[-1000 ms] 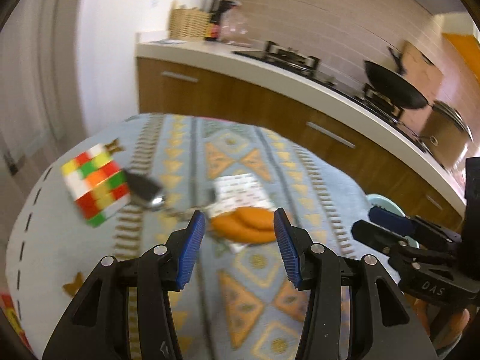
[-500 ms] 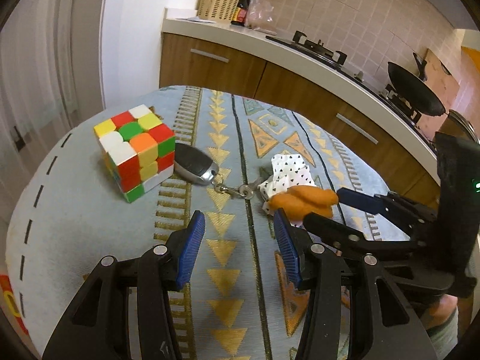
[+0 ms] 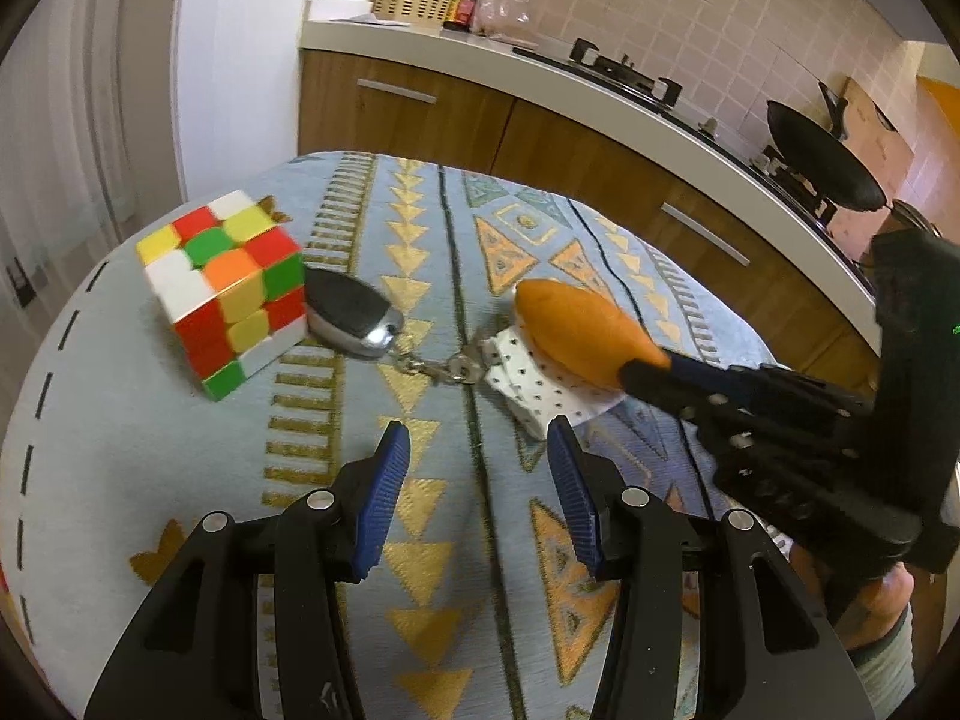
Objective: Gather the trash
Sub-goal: 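Grasp the heart-print napkin with the left tool while the right tool grasps the bread roll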
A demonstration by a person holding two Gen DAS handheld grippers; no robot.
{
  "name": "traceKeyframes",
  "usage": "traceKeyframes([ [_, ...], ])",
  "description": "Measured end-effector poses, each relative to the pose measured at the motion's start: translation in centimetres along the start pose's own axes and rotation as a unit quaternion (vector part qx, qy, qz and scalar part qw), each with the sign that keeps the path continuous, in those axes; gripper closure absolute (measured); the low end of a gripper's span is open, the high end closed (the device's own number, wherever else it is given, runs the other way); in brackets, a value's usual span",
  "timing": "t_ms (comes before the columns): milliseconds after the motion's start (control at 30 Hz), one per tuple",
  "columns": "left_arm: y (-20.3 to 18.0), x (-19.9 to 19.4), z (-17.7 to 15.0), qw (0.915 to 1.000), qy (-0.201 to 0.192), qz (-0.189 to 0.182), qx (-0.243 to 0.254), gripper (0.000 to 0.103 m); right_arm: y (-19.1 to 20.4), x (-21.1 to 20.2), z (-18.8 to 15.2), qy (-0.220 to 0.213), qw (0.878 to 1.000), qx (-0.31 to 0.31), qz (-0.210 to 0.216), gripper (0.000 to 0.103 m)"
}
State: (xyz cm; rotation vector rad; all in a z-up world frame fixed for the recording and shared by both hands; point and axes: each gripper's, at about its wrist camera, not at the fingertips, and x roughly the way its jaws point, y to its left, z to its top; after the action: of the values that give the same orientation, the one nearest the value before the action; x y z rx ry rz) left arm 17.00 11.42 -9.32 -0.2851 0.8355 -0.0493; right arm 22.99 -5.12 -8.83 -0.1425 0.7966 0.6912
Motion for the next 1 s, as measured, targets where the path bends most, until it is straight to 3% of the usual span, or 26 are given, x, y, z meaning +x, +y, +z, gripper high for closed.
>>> traceKeyframes([
  [133,-1.5,1.0,0.4,0.9996,0.013,-0.009,0.022,0.052,-1.2,-1.7,-0.4,-0.020,1.000,0.018,-0.009,0.092],
  [267,-3.4,3.5,1.0,0.9981,0.035,-0.004,0.051,0.051,-2.8,-3.7,-1.7,-0.030,0.998,0.030,-0.043,0.092],
  [400,-4.8,5.5,1.5,0.9962,0.047,0.003,0.073,0.049,-3.7,-5.8,-3.5,-0.032,0.993,0.004,-0.109,0.092],
  [500,-5.8,6.6,1.8,0.9947,0.043,0.016,0.092,0.039,-4.8,-6.6,-4.8,-0.024,0.990,-0.007,-0.138,0.092],
  [633,-6.8,7.2,2.2,0.9933,0.040,0.025,0.106,0.038,-6.2,-6.6,-6.0,-0.006,0.991,-0.002,-0.136,0.092],
  [800,-6.2,6.2,2.8,0.9953,0.026,0.000,0.093,0.038,-6.0,-6.7,-6.9,0.004,0.992,-0.025,-0.124,0.090],
  [867,-5.4,6.2,3.3,0.9959,0.025,0.001,0.087,0.037,-5.7,-6.7,-7.2,0.007,0.993,-0.033,-0.114,0.082],
  [933,-4.9,6.6,3.8,0.9964,0.029,0.006,0.079,0.037,-5.5,-7.1,-7.3,0.000,0.993,-0.036,-0.110,0.065],
  [967,-4.8,6.8,4.0,0.9965,0.032,0.007,0.077,0.037,-5.5,-7.3,-7.2,-0.008,0.993,-0.034,-0.110,0.051],
  [1000,-4.9,7.1,4.3,0.9965,0.033,0.004,0.077,0.037,-5.6,-7.5,-7.0,-0.015,0.993,-0.033,-0.111,0.048],
])
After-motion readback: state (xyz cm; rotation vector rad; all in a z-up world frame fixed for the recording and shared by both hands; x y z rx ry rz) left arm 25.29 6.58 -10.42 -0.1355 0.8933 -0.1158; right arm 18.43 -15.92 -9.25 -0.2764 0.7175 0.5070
